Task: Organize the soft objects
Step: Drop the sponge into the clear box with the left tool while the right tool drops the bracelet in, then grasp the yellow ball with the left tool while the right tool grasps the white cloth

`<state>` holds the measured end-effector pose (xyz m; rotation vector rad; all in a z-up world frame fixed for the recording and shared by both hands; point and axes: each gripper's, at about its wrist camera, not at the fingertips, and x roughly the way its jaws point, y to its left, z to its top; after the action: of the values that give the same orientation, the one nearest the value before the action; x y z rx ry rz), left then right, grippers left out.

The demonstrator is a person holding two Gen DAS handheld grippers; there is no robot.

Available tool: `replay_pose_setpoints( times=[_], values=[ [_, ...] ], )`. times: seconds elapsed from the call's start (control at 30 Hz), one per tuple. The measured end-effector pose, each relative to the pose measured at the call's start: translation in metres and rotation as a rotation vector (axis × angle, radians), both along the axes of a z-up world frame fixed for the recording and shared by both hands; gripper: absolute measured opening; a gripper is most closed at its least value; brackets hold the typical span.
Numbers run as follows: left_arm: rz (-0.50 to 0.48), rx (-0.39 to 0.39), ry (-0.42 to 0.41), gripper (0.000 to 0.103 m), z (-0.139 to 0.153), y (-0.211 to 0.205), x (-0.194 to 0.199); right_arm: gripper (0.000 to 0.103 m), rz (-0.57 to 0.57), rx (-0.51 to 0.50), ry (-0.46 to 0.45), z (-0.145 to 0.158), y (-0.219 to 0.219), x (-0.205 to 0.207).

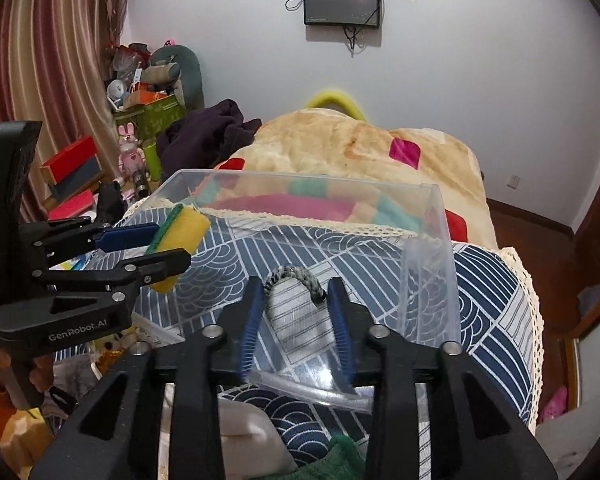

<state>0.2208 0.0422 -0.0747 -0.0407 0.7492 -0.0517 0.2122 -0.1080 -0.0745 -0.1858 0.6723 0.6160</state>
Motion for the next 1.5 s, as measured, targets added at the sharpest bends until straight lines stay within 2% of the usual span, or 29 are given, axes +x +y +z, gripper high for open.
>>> replay_pose_setpoints(
  times=[0.1, 0.17, 0.23, 0.3, 0.37, 0.43, 0.5, 0.63, 0.87, 1.03, 1.2, 1.23, 1.33, 1.37, 1.5],
  values=[
    [0.002, -0.006, -0.022, 0.057, 0.008, 0.000, -0.007, 0.036, -0.003, 0.020, -0.009, 0.005, -0.006, -0.003],
    [0.006, -0.005, -0.046, 0.065, 0.015, 0.001, -0.013, 0.043, -0.007, 0.038, -0.027, 0.011, -0.009, -0.007],
    [0.010, -0.006, -0.070, 0.070, 0.023, 0.002, -0.021, 0.054, -0.015, 0.062, -0.065, 0.020, -0.016, -0.016],
    [0.014, -0.010, -0.094, 0.075, 0.032, 0.003, -0.029, 0.058, -0.020, 0.080, -0.097, 0.028, -0.021, -0.022],
    [0.025, -0.015, -0.126, 0.088, 0.043, 0.006, -0.040, 0.063, -0.021, 0.100, -0.121, 0.036, -0.026, -0.030],
    [0.042, -0.015, -0.159, 0.097, 0.052, 0.011, -0.051, 0.070, -0.026, 0.117, -0.149, 0.042, -0.032, -0.039],
    [0.052, -0.014, -0.187, 0.099, 0.059, 0.015, -0.062, 0.077, -0.034, 0.127, -0.180, 0.046, -0.038, -0.048],
    [0.063, -0.009, -0.205, 0.102, 0.062, 0.025, -0.083, 0.080, -0.026, 0.141, -0.201, 0.049, -0.045, -0.062],
    [0.084, 0.025, -0.142, 0.102, 0.029, 0.032, -0.101, 0.080, 0.001, 0.126, -0.153, 0.025, -0.043, -0.071],
    [0.066, 0.020, -0.084, 0.102, -0.006, 0.031, -0.105, 0.080, 0.038, 0.095, -0.074, -0.001, -0.029, -0.069],
    [0.069, 0.016, -0.054, 0.102, -0.027, 0.033, -0.106, 0.080, 0.077, 0.087, 0.005, -0.019, -0.016, -0.059],
    [0.069, 0.011, -0.051, 0.100, -0.030, 0.033, -0.105, 0.080, 0.083, 0.090, 0.022, -0.022, -0.014, -0.056],
    [0.044, -0.014, -0.030, 0.083, -0.036, 0.034, -0.100, 0.079, 0.099, 0.086, 0.066, -0.031, -0.011, -0.049],
    [0.034, -0.020, -0.026, 0.082, -0.038, 0.034, -0.097, 0.078, 0.102, 0.078, 0.073, -0.033, -0.010, -0.048],
    [0.002, -0.028, -0.032, 0.072, -0.044, 0.029, -0.090, 0.057, 0.114, 0.087, 0.095, -0.040, -0.010, -0.048]
  ],
)
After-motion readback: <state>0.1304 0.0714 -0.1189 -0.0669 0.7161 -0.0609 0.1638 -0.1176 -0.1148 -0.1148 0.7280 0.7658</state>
